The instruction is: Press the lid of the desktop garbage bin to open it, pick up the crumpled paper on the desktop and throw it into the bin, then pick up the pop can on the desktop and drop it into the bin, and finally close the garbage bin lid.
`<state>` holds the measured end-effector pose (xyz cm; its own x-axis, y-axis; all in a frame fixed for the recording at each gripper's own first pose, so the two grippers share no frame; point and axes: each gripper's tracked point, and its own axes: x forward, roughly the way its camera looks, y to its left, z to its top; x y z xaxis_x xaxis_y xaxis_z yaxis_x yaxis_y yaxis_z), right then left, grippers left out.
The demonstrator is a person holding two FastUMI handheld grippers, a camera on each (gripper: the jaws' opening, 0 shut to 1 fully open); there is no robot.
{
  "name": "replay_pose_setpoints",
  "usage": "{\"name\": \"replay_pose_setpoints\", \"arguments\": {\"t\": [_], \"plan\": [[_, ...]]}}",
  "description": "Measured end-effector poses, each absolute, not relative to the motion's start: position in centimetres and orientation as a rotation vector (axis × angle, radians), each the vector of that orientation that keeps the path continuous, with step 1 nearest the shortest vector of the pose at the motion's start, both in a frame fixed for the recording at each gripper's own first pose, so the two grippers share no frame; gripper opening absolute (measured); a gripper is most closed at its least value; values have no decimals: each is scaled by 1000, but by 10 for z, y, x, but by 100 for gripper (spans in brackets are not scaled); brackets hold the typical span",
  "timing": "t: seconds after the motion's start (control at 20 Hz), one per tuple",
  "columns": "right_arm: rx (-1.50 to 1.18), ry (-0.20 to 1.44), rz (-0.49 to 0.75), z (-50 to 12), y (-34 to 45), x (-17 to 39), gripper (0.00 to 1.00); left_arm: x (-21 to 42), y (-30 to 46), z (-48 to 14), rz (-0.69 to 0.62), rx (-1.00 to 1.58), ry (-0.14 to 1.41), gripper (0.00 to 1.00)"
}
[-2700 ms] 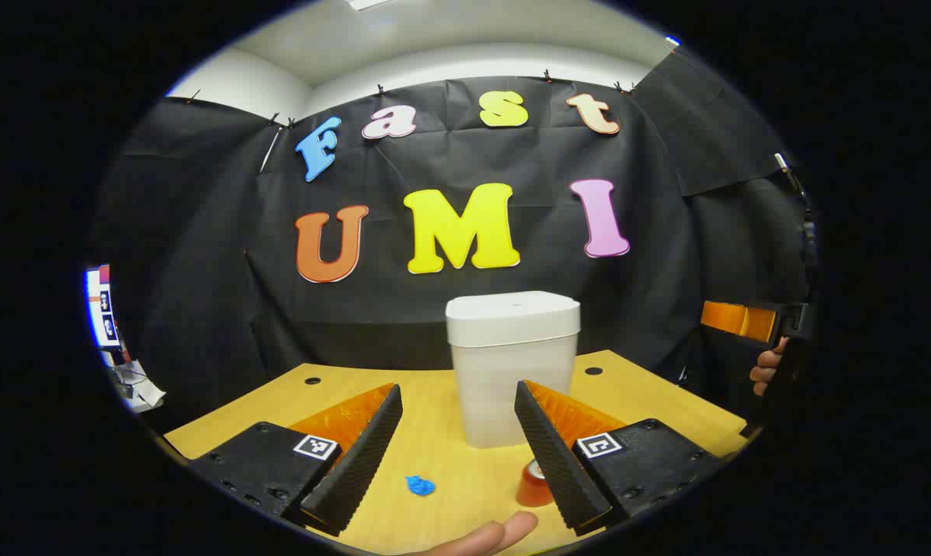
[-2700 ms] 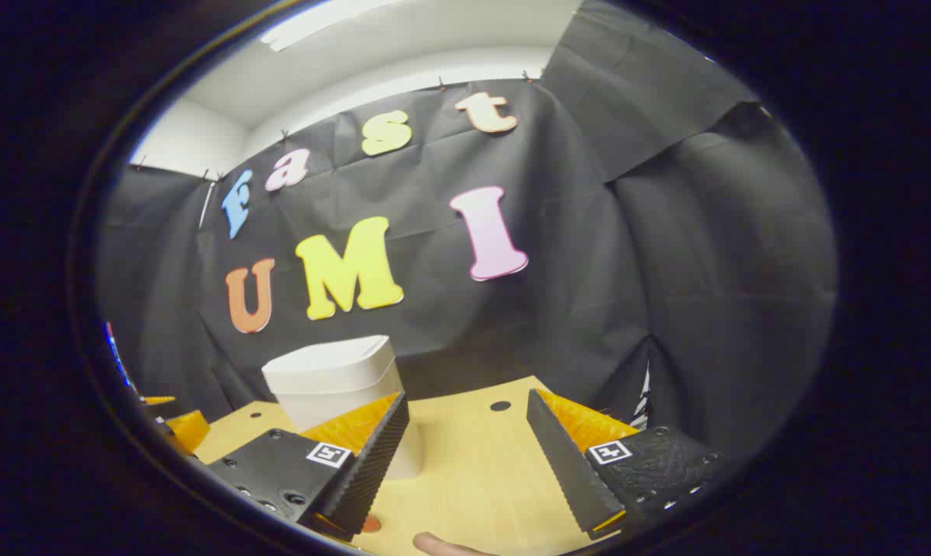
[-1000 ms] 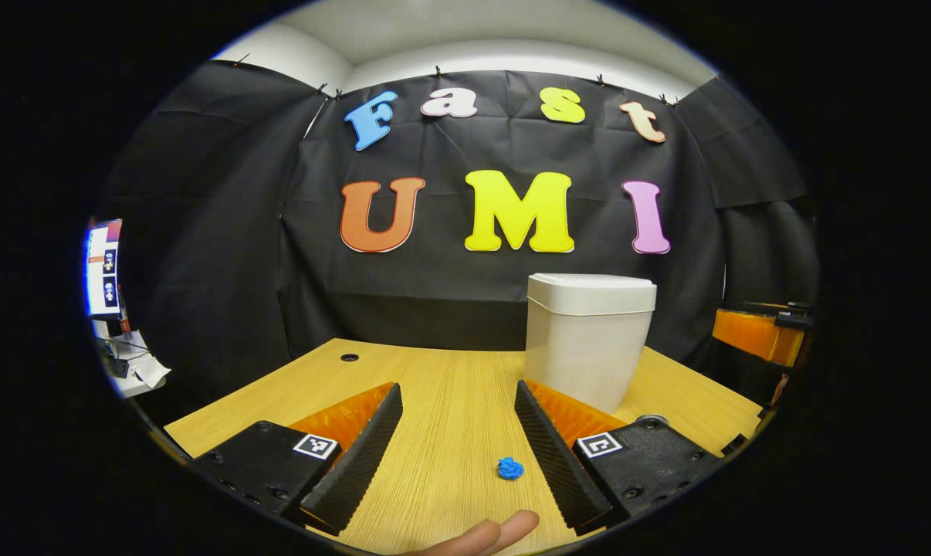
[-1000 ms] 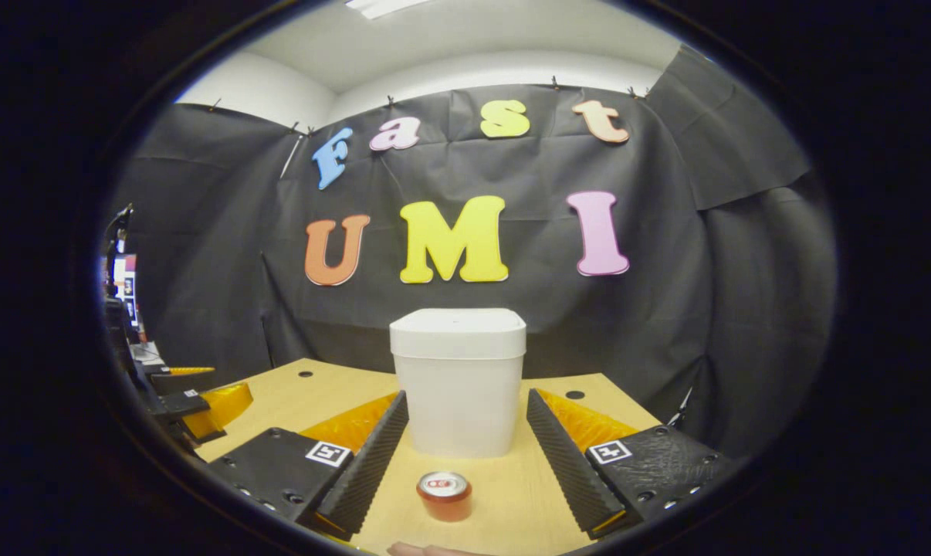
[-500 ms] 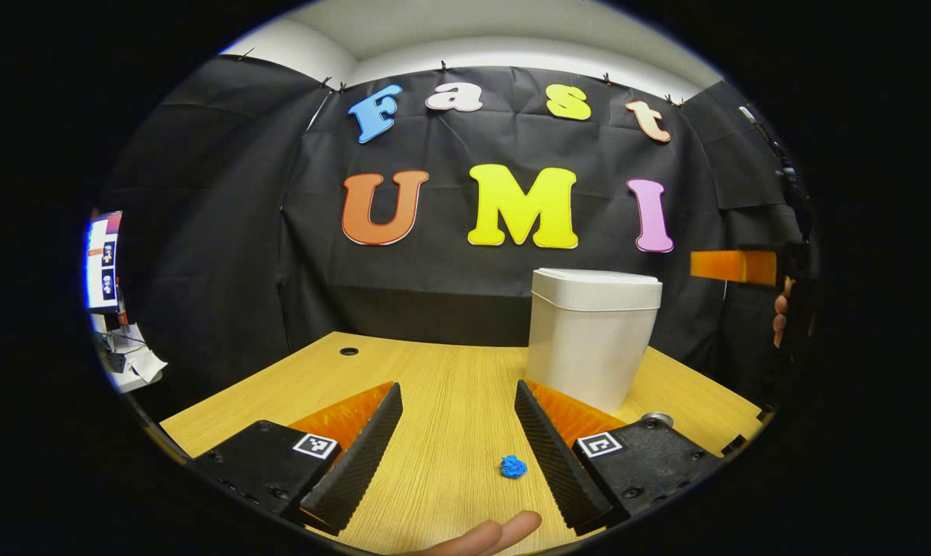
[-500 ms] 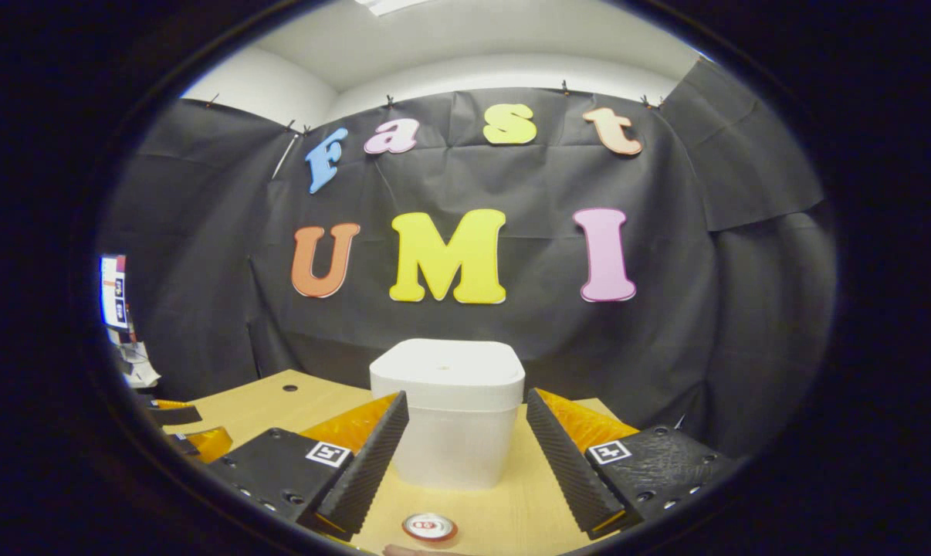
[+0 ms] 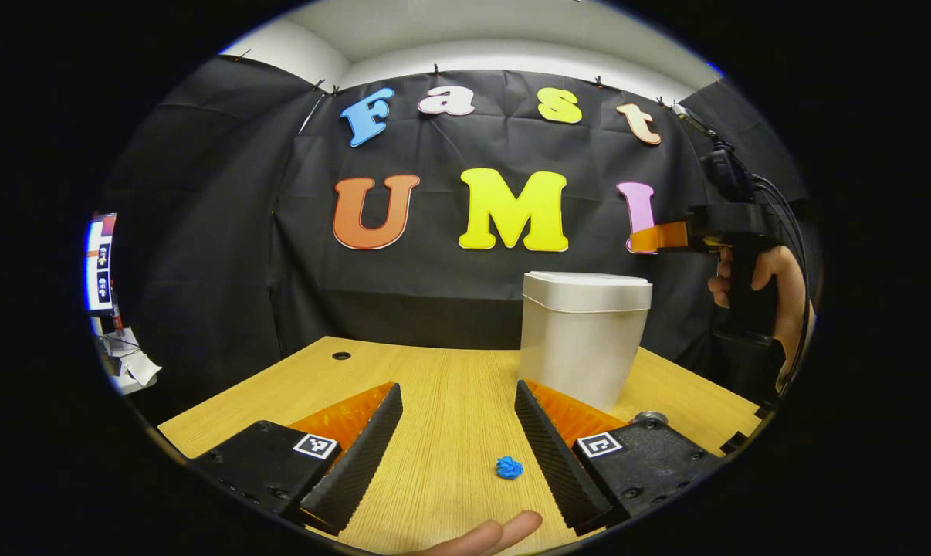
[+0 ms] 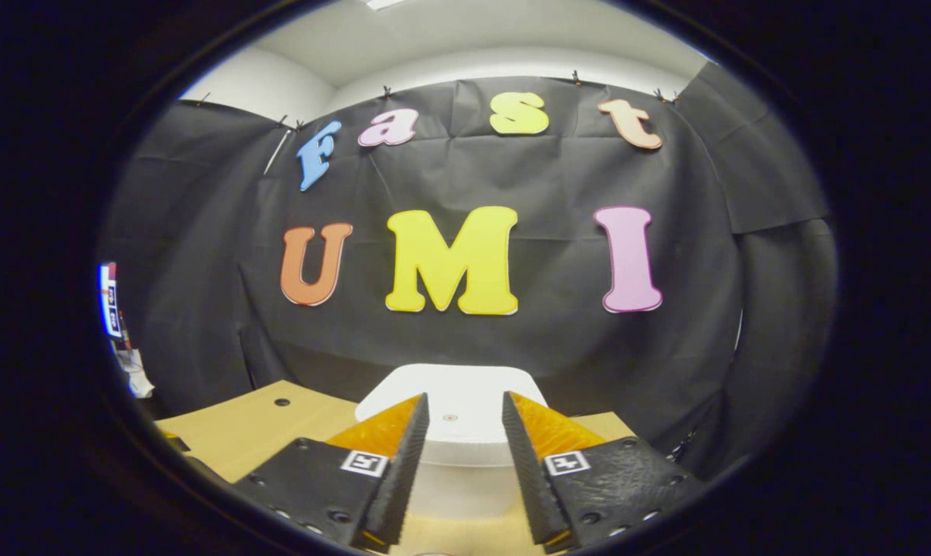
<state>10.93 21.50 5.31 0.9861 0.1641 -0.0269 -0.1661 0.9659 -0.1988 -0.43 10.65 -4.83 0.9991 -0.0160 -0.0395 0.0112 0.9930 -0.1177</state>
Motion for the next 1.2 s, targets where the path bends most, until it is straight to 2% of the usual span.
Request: {"name": "replay_pose_setpoints", "arguments": {"t": [0.05, 0.2, 0.25, 0.35, 0.5, 0.55, 0.6, 0.7, 0.8, 0.9, 0.95, 1.2], "plan": [[-217, 13, 163, 49, 221, 119, 40, -3, 107, -49, -13, -121, 42, 97], [-299, -6, 168, 44, 233, 131, 17, -3, 107, -51, -11, -129, 50, 97], [-308, -7, 173, 42, 236, 136, 5, -2, 107, -52, -8, -131, 49, 97], [-316, 14, 176, 38, 238, 141, 1, -1, 108, -53, 4, -134, 56, 97], [-179, 50, 157, 37, 230, 151, 0, 1, 111, -55, 28, -124, 61, 97], [-149, 73, 135, 35, 222, 155, 0, 1, 111, -54, 37, -120, 55, 100], [-141, 97, 149, 30, 223, 158, 0, 3, 109, -53, 35, -115, 51, 97], [-127, 135, 209, 18, 230, 168, 0, 11, 103, -55, 29, -104, 63, 97], [-133, 185, 198, 4, 220, 175, 0, 18, 101, -56, 44, -91, 83, 97], [-157, 173, 213, 4, 220, 178, 4, 20, 101, -50, 81, -69, 84, 97], [-169, 168, 214, 4, 221, 176, 1, 21, 99, -45, 93, -61, 79, 97], [-250, 137, 194, -1, 218, 177, 1, 17, 64, -21, 68, -78, 52, 96]]}}
